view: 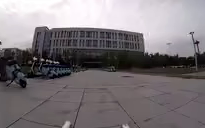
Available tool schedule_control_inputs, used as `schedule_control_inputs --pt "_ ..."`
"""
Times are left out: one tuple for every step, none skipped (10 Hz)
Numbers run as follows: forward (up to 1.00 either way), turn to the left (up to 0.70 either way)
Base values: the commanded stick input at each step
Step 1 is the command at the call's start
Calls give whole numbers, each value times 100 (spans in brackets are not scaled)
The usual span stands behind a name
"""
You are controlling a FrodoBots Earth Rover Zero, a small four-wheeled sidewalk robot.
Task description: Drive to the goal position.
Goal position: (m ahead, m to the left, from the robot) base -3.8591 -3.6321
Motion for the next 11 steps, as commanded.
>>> schedule_control_inputs --pt "70 0" --pt "70 0" --pt "70 0" --pt "70 0" --pt "70 0" --pt "70 0" --pt "70 0" --pt "70 0" --pt "70 0" --pt "70 0" --pt "70 0"
